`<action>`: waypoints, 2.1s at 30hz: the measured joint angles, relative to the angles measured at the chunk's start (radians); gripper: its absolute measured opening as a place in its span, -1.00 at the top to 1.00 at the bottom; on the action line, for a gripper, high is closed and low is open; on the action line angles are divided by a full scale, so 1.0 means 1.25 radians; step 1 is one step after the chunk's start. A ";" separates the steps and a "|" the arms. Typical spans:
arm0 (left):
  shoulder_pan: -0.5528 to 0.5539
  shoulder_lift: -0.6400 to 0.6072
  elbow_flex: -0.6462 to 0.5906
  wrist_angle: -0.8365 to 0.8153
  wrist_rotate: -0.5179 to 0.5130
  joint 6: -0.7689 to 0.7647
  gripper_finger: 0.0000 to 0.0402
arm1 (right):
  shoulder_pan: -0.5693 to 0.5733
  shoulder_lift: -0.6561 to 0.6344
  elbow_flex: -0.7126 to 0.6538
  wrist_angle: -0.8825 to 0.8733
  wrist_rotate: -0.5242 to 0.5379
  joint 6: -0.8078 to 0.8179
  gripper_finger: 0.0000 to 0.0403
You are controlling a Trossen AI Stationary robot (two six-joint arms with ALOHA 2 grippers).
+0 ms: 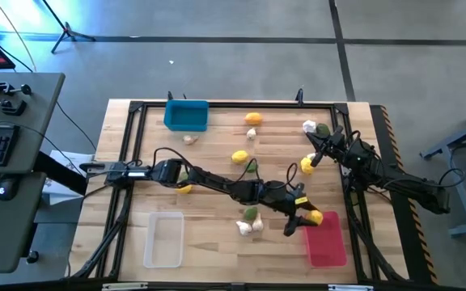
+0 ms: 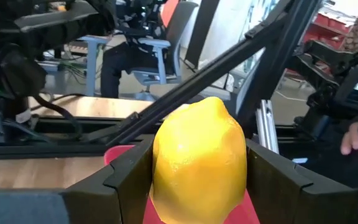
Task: Sort produce into baskets
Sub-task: Put the lemon into the red bin
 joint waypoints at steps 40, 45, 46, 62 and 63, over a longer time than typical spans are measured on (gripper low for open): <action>0.091 -0.240 0.000 -0.525 -0.049 0.099 0.97 | 0.000 0.000 0.000 0.011 -0.003 0.033 1.00; 0.109 -0.242 -0.065 -0.479 -0.103 0.070 1.00 | 0.000 0.000 0.000 0.009 -0.006 0.164 1.00; 0.114 -0.241 -0.087 -0.456 -0.103 0.055 1.00 | 0.000 0.000 0.000 0.004 -0.006 0.190 1.00; 0.146 -0.247 -0.346 -0.229 -0.166 -0.008 1.00 | 0.000 0.109 0.000 -0.002 -0.009 0.245 1.00; 0.146 -0.252 -0.354 -0.231 -0.166 -0.008 1.00 | 0.000 0.125 0.000 -0.002 -0.009 0.245 1.00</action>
